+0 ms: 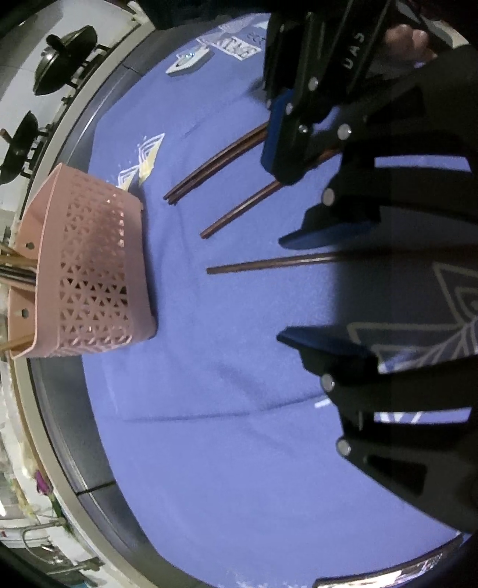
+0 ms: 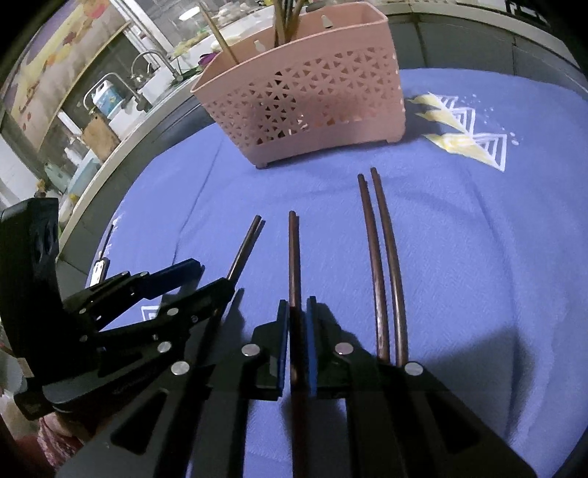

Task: Organize utensils
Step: 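Pinch one chopstick with the left gripper while the right gripper pinches another, then raise both chopsticks upright and drop them into the pink basket, opening both grippers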

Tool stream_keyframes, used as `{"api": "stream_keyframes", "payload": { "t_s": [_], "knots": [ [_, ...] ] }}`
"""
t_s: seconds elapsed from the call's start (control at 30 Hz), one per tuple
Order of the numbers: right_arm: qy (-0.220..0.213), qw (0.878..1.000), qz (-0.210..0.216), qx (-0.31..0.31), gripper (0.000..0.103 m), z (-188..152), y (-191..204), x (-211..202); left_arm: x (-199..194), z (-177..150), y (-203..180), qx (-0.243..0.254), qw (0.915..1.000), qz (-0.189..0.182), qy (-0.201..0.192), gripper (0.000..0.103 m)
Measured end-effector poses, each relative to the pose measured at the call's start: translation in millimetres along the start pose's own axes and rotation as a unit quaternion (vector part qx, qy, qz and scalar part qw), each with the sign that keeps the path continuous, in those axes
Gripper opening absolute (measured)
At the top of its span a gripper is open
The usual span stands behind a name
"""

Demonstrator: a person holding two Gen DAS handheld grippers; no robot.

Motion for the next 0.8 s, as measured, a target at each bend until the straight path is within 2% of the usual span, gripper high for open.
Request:
{"api": "stream_keyframes", "payload": {
  "t_s": [0.1,0.2,0.37,0.47,0.63,0.67,0.73,0.77,0.8],
  "knots": [
    [0.0,1.0,-0.007,-0.012,0.024,3.8,3.5,3.3,0.9,2.3,2.4,-0.004,0.9999,-0.01,0.003,0.044],
    [0.002,0.999,-0.021,-0.033,0.032,8.0,8.2,7.4,2.2,4.5,-0.1,0.001,1.0,-0.003,0.003,0.044],
    [0.019,0.994,-0.069,-0.085,0.032,16.4,8.5,13.6,6.7,9.6,-1.3,0.017,0.9995,0.025,0.004,0.043],
    [0.039,0.987,-0.087,-0.127,0.032,19.6,9.7,18.4,7.4,7.6,-6.4,0.052,0.9974,0.05,-0.004,0.044],
    [0.052,0.977,-0.095,-0.181,0.032,26.0,13.7,29.0,7.4,7.0,-5.5,0.063,0.9971,0.042,-0.006,0.044],
    [0.051,0.977,-0.094,-0.184,0.031,27.1,14.5,30.7,7.4,6.9,-5.4,0.064,0.997,0.042,-0.007,0.044],
    [0.052,0.977,-0.085,-0.191,0.023,30.2,18.4,35.4,7.9,7.2,-6.8,0.064,0.9971,0.04,-0.008,0.044],
    [0.055,0.977,-0.076,-0.19,0.011,30.3,21.7,37.8,7.6,7.4,-7.2,0.063,0.9972,0.039,-0.009,0.044],
    [0.057,0.977,-0.076,-0.189,0.008,31.1,24.8,39.9,7.3,7.7,-7.9,0.064,0.9972,0.037,-0.011,0.042]
  ]
}}
Point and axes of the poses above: each gripper's, at about its wrist camera, not at the fingertips, and x roughly the way its jaws point, y to its left, z to its top, the point moved 7 cm from there along x, roughly the way its jaws point, and after that the axes turned 9 degrees about z, right-handed, at the moved point
